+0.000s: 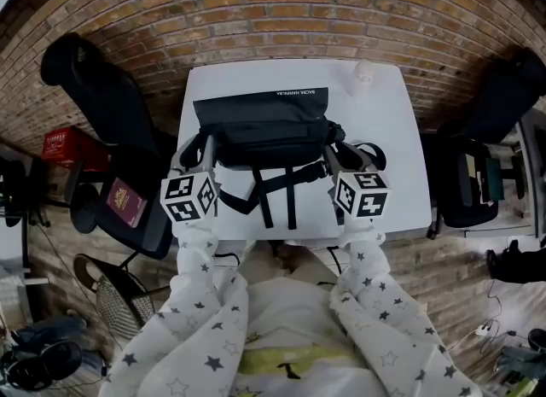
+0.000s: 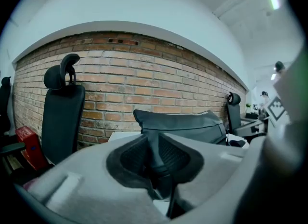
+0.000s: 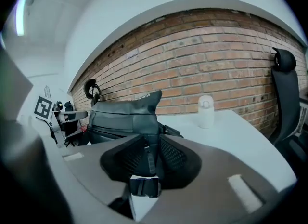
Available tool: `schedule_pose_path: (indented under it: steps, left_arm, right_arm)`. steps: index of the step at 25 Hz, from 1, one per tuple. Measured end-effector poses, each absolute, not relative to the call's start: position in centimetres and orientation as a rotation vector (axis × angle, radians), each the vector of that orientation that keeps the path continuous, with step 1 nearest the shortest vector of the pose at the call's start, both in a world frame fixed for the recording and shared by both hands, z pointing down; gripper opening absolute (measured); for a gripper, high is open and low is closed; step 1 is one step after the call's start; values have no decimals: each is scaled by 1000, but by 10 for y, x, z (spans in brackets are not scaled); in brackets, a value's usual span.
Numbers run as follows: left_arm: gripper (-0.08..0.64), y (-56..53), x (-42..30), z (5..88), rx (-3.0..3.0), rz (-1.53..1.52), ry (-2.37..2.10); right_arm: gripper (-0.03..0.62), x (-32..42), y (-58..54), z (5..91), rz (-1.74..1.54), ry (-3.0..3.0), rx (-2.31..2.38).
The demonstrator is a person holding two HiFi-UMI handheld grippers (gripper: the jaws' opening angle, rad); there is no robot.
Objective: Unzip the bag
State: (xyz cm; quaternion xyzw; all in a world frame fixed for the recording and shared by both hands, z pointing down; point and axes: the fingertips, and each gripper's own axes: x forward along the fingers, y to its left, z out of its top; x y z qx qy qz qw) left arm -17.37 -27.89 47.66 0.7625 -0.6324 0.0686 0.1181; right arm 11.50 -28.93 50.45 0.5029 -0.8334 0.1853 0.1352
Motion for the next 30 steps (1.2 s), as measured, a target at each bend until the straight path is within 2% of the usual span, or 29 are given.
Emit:
schedule_pose_path:
  steps: [2,7,18,30]
  left_arm:
    - [6,-271,-169,476,2248,225,-1852]
    - [-2,-254,-153,472,2277,198,-1808]
    - [-2,-235,-131,433,2347,90,-1767]
    - [-3,-223,-141,401,2345,-5,-1838]
  right_arm:
    - [94,112,-290,493,490,-2460,1446]
    - [9,105,-289,465,411,-2579,1419]
    - [8,93,-275,410,336,-2864,1353]
    - [8,98,-263,364,256,-2994,1396]
